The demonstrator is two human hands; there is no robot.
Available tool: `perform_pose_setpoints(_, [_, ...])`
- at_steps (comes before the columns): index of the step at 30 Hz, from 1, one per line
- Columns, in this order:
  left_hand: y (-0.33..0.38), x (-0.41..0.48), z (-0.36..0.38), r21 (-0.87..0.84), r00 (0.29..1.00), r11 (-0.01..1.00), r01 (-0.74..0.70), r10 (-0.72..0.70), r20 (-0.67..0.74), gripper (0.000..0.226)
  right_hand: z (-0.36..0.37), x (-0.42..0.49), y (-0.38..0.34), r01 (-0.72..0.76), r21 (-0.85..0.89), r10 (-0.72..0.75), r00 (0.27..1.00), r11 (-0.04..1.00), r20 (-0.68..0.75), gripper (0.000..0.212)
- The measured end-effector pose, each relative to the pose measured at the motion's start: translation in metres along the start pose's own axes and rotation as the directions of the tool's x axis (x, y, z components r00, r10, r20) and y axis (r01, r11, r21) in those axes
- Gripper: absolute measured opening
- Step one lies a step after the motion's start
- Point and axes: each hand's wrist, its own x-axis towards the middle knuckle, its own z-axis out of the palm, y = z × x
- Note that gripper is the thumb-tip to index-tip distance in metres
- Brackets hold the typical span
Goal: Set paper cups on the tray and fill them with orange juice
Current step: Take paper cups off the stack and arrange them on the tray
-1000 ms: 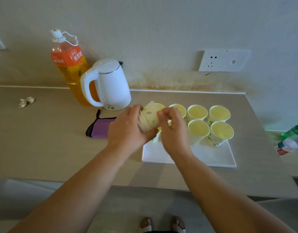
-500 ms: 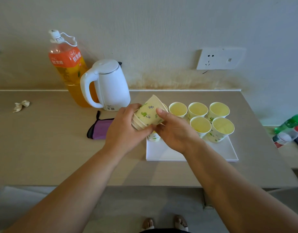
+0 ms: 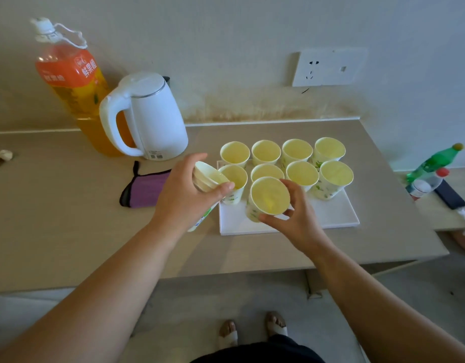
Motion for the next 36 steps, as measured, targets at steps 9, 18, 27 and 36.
perform_pose_setpoints(9, [-0.007, -0.008, -0.001, 0.038, 1.0, 0.999, 0.0, -0.001, 0.023, 0.068, 0.028, 0.001, 0.03, -0.04, -0.086, 0.041, 0.999, 0.995, 0.004, 0.076])
perform_pose_setpoints(18, [-0.008, -0.013, -0.002, 0.057, 0.999, 0.998, 0.003, -0.006, 0.042, 0.069, 0.034, 0.005, 0.038, -0.088, -0.091, 0.086, 0.996, 0.992, -0.036, 0.079])
perform_pose_setpoints(27, [-0.003, -0.014, 0.005, 0.063, 0.997, 0.998, -0.02, 0.015, 0.075, 0.068, 0.035, 0.005, 0.041, -0.152, -0.119, 0.149, 0.988, 0.981, -0.029, 0.079])
perform_pose_setpoints(36, [0.0, -0.015, 0.009, 0.064, 0.996, 0.997, -0.046, 0.04, 0.083, 0.066, 0.048, 0.005, 0.036, -0.193, -0.107, 0.185, 0.979, 0.975, -0.084, 0.08])
